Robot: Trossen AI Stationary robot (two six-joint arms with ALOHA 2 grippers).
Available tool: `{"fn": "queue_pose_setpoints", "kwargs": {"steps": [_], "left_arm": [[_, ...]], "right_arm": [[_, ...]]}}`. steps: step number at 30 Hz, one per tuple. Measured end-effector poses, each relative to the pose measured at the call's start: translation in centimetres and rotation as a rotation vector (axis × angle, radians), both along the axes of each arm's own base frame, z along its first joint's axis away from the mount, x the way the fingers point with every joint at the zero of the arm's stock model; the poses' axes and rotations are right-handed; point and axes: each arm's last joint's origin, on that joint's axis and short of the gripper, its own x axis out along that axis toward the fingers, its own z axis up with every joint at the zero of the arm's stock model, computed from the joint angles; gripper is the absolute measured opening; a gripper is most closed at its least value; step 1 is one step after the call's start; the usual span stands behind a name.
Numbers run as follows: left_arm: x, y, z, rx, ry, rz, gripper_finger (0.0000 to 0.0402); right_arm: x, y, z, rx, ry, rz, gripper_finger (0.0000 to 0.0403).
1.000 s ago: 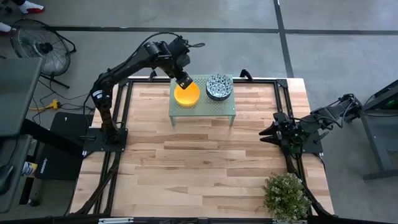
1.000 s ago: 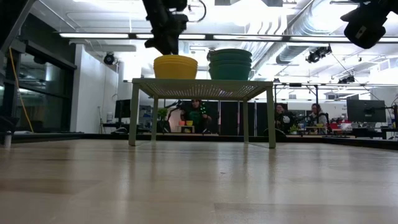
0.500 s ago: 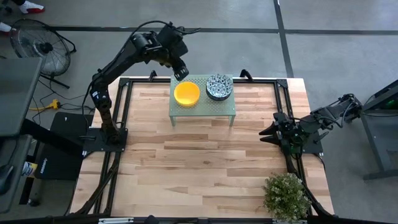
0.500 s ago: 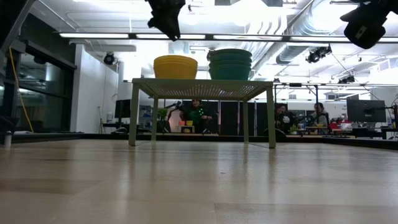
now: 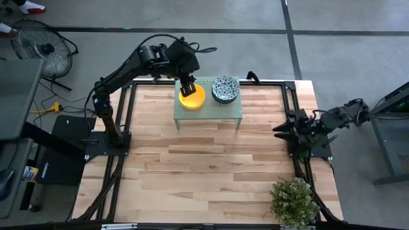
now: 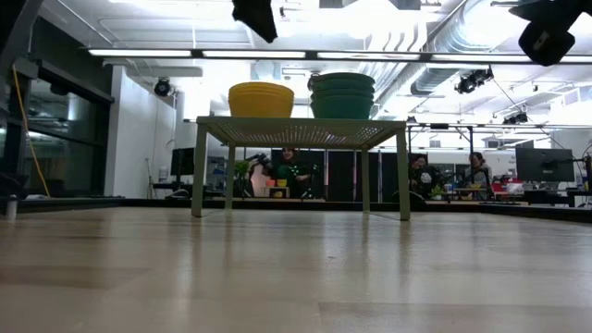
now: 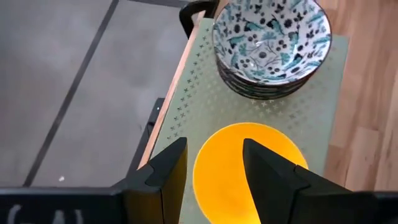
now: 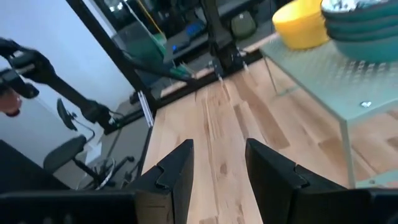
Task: Pick & Place Mini bowls
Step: Return to Home Position
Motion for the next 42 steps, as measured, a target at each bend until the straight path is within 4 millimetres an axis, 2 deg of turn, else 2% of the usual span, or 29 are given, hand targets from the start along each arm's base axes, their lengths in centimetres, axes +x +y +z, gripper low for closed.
{"fn": "queue_pose_setpoints", "kwargs": {"steps": [7, 9, 11, 12, 14, 16, 19, 21, 24, 26, 28, 35, 37, 42], "left_arm": [[-0.5, -2.4, 0.8, 0.045, -0.046, -0.058, 0.0152], [-1.1, -3.0, 0.7, 0.043, -0.035, -0.069, 0.0152], [-0.3, -3.9, 0.3, 0.061, -0.088, -0.094, 0.0152], [-0.4, -4.3, 0.0, 0.059, -0.089, -0.102, 0.0152], [-0.8, -5.1, -1.0, 0.048, -0.077, -0.127, 0.0152], [0.1, -6.2, -1.7, 0.052, -0.153, -0.143, 0.0152], [-1.6, -7.3, -3.4, 0.034, -0.141, -0.150, 0.0152], [-1.2, -8.5, -4.0, 0.037, -0.285, -0.159, 0.0152], [-3.5, -9.9, -6.7, 0.016, -0.292, -0.150, 0.0152], [-3.8, -10.9, -7.5, 0.002, -0.425, -0.140, 0.0152], [-5.6, -11.7, -9.1, -0.011, -0.439, -0.117, 0.0152], [-9.5, -14.7, -12.3, 0.004, -0.627, -0.087, 0.0152], [-10.1, -15.4, -12.8, 0.014, -0.716, -0.078, 0.0152], [-11.2, -17.1, -15.6, 0.012, -0.783, -0.084, 0.0152]], "right_arm": [[-1.3, -0.8, 0.1, -0.021, -0.061, -0.051, 0.0133], [-1.4, -1.0, 0.1, -0.029, -0.069, -0.069, 0.0133], [-1.5, -1.0, 0.2, -0.035, -0.074, -0.069, 0.0133], [-1.6, -1.0, 0.2, -0.035, -0.080, -0.068, 0.0133], [-1.3, -0.9, 0.1, -0.034, -0.115, -0.068, 0.0133], [-0.8, -0.6, -0.6, -0.035, -0.161, -0.050, 0.0133], [0.0, -0.2, -2.1, -0.017, -0.244, -0.054, 0.0133], [0.3, 0.0, -3.3, -0.004, -0.280, -0.062, 0.0133], [0.6, 0.1, -4.2, 0.027, -0.343, -0.078, 0.0133], [0.9, 0.2, -4.7, 0.018, -0.327, -0.077, 0.0133], [0.9, 0.1, -4.6, 0.022, -0.336, -0.106, 0.0133], [0.9, -0.3, -4.5, -0.001, -0.353, -0.169, 0.0133], [1.0, -0.3, -4.6, 0.009, -0.376, -0.180, 0.0133], [2.0, -0.2, -6.0, 0.047, -0.515, -0.180, 0.0133]]}}
